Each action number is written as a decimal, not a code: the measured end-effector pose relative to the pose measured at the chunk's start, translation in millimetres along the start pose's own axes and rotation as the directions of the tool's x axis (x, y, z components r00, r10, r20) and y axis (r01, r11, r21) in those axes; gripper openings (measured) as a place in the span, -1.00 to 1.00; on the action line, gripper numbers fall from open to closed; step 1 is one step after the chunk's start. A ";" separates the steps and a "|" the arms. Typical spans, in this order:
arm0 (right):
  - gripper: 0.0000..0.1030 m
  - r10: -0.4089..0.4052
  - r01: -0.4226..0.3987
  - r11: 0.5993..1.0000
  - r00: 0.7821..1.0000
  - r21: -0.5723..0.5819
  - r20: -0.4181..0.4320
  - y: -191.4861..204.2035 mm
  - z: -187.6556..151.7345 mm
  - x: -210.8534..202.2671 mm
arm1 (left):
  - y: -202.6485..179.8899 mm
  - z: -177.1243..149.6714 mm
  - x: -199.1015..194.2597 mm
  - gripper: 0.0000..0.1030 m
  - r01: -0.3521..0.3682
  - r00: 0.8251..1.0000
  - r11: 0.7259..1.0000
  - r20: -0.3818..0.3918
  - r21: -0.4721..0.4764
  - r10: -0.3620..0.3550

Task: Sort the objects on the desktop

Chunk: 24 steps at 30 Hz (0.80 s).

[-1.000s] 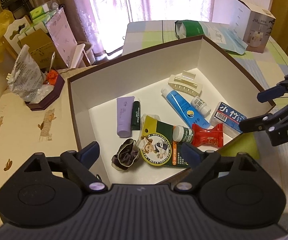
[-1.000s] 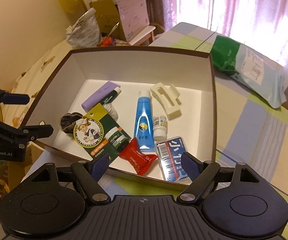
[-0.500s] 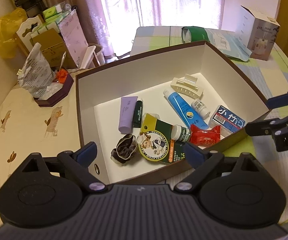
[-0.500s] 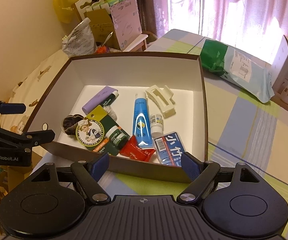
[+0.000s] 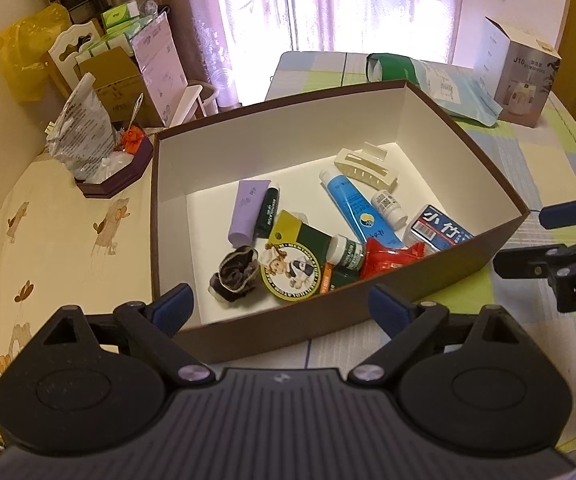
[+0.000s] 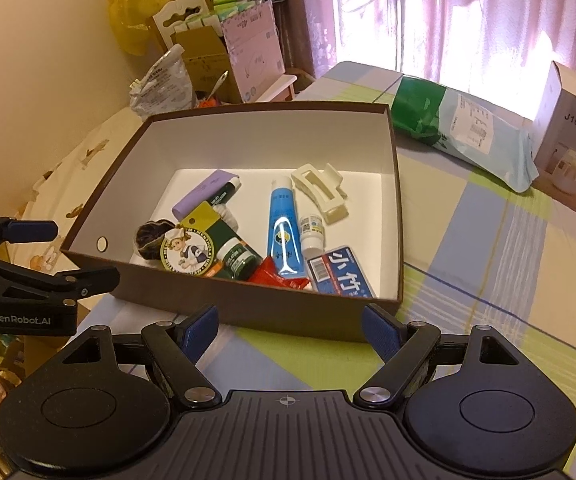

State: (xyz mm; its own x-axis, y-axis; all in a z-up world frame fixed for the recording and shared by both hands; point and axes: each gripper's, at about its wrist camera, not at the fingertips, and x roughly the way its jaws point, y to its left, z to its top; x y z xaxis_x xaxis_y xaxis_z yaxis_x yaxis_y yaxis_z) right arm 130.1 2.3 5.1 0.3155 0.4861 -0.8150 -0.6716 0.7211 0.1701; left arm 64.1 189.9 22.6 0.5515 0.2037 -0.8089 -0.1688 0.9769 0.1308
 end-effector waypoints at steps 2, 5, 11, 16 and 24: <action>0.64 -0.003 0.003 1.000 1.000 -0.006 0.002 -0.6 -3.9 -2.9 | -3.7 -2.5 -2.5 0.80 0.000 1.000 1.000 0.001 -0.005 0.000; 0.64 -0.001 0.002 1.000 1.000 -0.010 0.003 -2.9 -9.5 -6.8 | -9.2 -6.5 -6.6 0.80 -0.006 1.000 1.000 0.003 -0.014 0.006; 0.64 0.003 -0.002 1.000 1.000 -0.024 0.011 -6.4 -19.0 -13.5 | -17.1 -15.9 -14.7 0.81 -0.022 1.000 0.999 0.005 -0.036 0.022; 0.64 0.022 -0.022 0.999 1.000 -0.042 0.009 -7.5 -26.3 -18.9 | -23.0 -23.7 -21.8 0.81 -0.041 0.999 0.998 0.005 -0.053 0.041; 0.64 0.043 -0.042 0.997 0.999 -0.064 0.009 -9.5 -33.6 -27.0 | -32.9 -33.7 -34.3 0.81 -0.068 0.997 0.995 0.020 -0.069 0.070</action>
State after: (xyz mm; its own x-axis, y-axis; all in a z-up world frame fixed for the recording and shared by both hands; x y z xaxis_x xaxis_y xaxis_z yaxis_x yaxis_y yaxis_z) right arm 105.4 -34.2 6.9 0.2928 0.5209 -0.8019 -0.7257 0.6671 0.1683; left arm 23.2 148.6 26.7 0.5546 0.2724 -0.7863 -0.2616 0.9541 0.1460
